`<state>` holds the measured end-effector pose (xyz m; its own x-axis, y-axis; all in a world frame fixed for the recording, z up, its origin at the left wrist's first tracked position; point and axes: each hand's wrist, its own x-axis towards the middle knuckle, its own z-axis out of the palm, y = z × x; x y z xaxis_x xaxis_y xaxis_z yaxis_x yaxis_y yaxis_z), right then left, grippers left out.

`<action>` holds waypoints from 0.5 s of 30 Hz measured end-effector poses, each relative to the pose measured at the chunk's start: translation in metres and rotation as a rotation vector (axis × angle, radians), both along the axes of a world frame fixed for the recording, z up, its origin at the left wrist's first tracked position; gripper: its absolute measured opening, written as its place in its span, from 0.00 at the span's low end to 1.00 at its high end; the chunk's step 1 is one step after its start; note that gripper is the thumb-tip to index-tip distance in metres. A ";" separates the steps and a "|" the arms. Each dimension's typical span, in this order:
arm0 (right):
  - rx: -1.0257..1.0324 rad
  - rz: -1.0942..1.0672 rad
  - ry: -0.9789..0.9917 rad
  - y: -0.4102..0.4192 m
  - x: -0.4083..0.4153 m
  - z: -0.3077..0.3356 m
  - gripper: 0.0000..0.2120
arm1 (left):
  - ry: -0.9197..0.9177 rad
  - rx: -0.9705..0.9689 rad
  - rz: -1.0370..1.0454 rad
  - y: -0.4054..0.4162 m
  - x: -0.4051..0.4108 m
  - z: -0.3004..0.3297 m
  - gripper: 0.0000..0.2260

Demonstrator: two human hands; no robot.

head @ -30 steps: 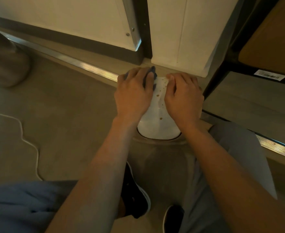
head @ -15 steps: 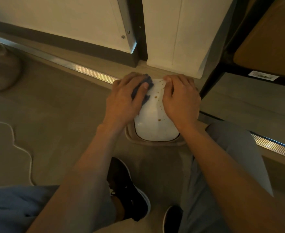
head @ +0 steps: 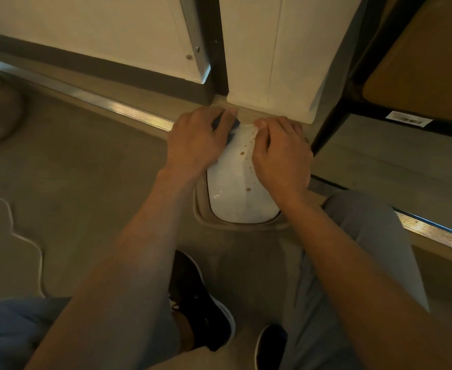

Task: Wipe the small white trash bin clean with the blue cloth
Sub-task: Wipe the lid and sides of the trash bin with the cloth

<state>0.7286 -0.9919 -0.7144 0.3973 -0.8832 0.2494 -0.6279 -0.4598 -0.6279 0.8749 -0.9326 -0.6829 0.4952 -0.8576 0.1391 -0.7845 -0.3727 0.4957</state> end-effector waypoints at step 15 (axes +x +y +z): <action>-0.032 -0.003 0.006 0.001 -0.001 0.001 0.17 | -0.040 -0.151 -0.118 0.012 0.002 -0.015 0.18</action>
